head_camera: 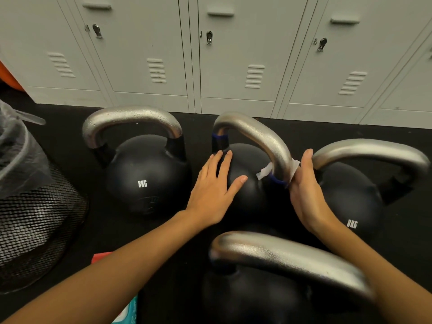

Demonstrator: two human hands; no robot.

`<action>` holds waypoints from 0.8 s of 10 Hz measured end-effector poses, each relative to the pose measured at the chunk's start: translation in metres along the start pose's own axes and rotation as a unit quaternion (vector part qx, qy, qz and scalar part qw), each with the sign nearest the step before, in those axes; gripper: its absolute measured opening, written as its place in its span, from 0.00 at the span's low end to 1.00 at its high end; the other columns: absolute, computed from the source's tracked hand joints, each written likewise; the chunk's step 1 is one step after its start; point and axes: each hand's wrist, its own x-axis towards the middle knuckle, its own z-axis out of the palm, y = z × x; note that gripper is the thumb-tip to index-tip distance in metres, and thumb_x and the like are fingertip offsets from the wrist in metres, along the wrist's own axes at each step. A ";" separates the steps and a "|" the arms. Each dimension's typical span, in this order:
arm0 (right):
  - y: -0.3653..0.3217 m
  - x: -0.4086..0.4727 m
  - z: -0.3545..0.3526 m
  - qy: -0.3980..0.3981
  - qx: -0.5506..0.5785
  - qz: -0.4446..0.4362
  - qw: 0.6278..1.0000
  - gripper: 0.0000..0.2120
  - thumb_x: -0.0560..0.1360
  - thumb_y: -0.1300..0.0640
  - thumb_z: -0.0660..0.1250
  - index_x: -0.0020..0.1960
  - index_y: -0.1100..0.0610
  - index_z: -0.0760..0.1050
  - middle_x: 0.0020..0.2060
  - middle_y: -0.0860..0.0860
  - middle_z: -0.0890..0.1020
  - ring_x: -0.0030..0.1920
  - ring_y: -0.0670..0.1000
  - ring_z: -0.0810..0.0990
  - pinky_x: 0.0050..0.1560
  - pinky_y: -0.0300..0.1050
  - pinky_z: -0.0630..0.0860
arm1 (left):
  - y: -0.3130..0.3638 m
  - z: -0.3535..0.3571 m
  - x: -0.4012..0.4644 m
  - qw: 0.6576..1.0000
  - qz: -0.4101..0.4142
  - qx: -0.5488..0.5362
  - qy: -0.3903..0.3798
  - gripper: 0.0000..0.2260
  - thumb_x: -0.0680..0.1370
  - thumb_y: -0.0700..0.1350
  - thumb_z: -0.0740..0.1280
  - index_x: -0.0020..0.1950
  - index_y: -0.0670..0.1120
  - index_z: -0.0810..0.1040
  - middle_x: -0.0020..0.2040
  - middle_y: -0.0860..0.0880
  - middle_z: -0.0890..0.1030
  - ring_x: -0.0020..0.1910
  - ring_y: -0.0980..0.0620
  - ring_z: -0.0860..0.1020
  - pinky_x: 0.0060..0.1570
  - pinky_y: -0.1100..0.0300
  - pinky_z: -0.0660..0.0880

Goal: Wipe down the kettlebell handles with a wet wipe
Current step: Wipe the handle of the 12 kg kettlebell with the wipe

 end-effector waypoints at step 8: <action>0.009 -0.014 0.003 0.019 0.009 -0.019 1.000 0.30 0.80 0.37 0.46 0.51 0.51 0.83 0.52 0.51 0.85 0.59 0.46 0.81 0.68 0.47 0.68 | 0.000 0.001 0.000 1.000 -0.001 0.009 -0.002 0.30 0.80 0.62 0.51 0.79 0.53 0.45 0.79 0.52 0.47 0.77 0.53 0.44 0.74 0.56 0.46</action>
